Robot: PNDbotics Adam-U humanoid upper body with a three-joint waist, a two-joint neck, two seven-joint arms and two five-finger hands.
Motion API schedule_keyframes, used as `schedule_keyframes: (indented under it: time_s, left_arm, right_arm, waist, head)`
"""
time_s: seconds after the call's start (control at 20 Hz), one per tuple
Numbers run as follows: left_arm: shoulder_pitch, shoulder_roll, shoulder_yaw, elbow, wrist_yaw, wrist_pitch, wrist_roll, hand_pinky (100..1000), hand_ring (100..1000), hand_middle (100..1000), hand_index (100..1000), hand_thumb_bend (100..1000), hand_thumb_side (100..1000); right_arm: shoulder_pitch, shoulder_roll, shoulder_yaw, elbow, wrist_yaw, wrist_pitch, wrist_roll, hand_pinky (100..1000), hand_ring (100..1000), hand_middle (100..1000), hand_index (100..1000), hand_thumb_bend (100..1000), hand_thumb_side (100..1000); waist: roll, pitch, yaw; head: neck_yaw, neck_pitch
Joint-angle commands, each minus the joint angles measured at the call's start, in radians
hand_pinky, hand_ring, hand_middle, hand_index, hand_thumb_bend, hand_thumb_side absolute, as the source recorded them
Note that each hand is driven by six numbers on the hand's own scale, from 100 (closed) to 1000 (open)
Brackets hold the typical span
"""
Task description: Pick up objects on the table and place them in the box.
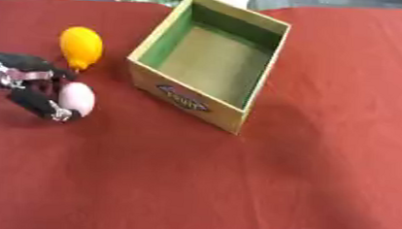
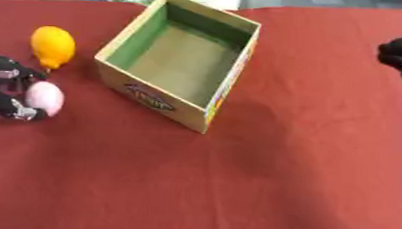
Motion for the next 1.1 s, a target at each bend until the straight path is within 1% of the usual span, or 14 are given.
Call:
schedule_keyframes:
  time_s: [0.05, 0.2, 0.4, 0.5, 0.55, 0.6, 0.65, 0.7, 0.8, 0.85, 0.95, 1.1]
  left_arm:
    - [-0.017, 0.013, 0.005, -0.001, -0.012, 0.010, 0.004, 612, 722, 714, 969, 421, 705]
    - [-0.018, 0.009, 0.001, 0.008, -0.028, 0.016, 0.014, 600, 709, 704, 946, 406, 677]
    - [-0.018, 0.006, -0.010, 0.020, -0.072, 0.012, 0.030, 568, 673, 671, 904, 365, 615]
    - [-0.018, 0.003, -0.015, 0.029, -0.089, 0.005, 0.036, 549, 645, 643, 872, 338, 583]
    - [-0.017, 0.001, -0.017, 0.033, -0.096, 0.000, 0.039, 531, 620, 615, 834, 303, 548]
    - [-0.016, 0.000, -0.018, 0.036, -0.100, -0.004, 0.041, 525, 613, 608, 821, 289, 533]
    - [-0.016, -0.002, -0.018, 0.038, -0.099, -0.009, 0.043, 514, 597, 586, 781, 261, 500]
    - [-0.015, -0.003, -0.018, 0.039, -0.093, -0.013, 0.044, 506, 587, 574, 752, 214, 451]
    - [-0.014, -0.005, -0.016, 0.036, -0.073, -0.015, 0.049, 491, 570, 558, 693, 119, 326]
    - [-0.014, -0.007, -0.013, 0.031, -0.061, -0.014, 0.054, 485, 565, 551, 669, 100, 274]
    - [-0.013, -0.013, -0.005, 0.012, -0.034, -0.004, 0.068, 465, 547, 538, 629, 100, 173]
    - [-0.011, -0.017, 0.008, -0.029, 0.009, 0.021, 0.099, 447, 532, 529, 613, 100, 214]
  right_arm:
    - [-0.006, -0.008, -0.006, -0.016, 0.003, 0.002, 0.001, 735, 673, 563, 797, 100, 959]
    - [-0.005, -0.005, -0.006, -0.016, 0.003, 0.003, 0.001, 735, 673, 563, 797, 100, 959]
    - [-0.005, -0.003, -0.007, -0.016, 0.002, 0.003, 0.002, 735, 673, 563, 797, 100, 960]
    - [-0.004, -0.002, -0.007, -0.016, 0.002, 0.003, 0.002, 736, 674, 563, 797, 100, 960]
    - [-0.004, -0.001, -0.007, -0.016, 0.002, 0.003, 0.002, 736, 674, 563, 797, 100, 960]
    - [-0.004, -0.001, -0.008, -0.016, 0.001, 0.003, 0.002, 736, 674, 563, 797, 100, 960]
    - [-0.003, 0.000, -0.008, -0.016, 0.001, 0.003, 0.002, 736, 674, 563, 798, 100, 960]
    - [-0.003, 0.000, -0.008, -0.016, 0.001, 0.004, 0.001, 736, 674, 563, 798, 100, 961]
    - [-0.002, 0.002, -0.008, -0.016, 0.001, 0.005, 0.001, 736, 674, 563, 799, 100, 961]
    - [-0.001, 0.003, -0.008, -0.016, 0.001, 0.006, 0.000, 736, 674, 563, 799, 100, 962]
    - [0.000, 0.004, -0.009, -0.016, 0.001, 0.007, -0.001, 737, 675, 563, 799, 100, 962]
    - [0.001, 0.006, -0.010, -0.016, 0.000, 0.008, -0.002, 737, 675, 563, 799, 100, 962]
  waist:
    - [0.001, -0.015, -0.001]
    - [0.000, -0.015, -0.002]
    - [-0.001, -0.014, -0.002]
    - [-0.001, -0.014, -0.003]
    - [-0.001, -0.015, -0.003]
    - [-0.001, -0.015, -0.003]
    - [-0.001, -0.015, -0.003]
    - [-0.001, -0.015, -0.003]
    - [0.000, -0.016, -0.002]
    - [0.000, -0.016, -0.002]
    - [-0.001, -0.017, -0.001]
    - [-0.001, -0.020, -0.001]
  head:
    - [-0.002, -0.013]
    - [-0.001, -0.014]
    - [0.000, -0.016]
    - [0.001, -0.017]
    - [0.001, -0.017]
    - [0.000, -0.017]
    - [0.000, -0.017]
    - [0.000, -0.016]
    - [-0.001, -0.016]
    - [-0.001, -0.016]
    - [-0.003, -0.015]
    - [-0.004, -0.013]
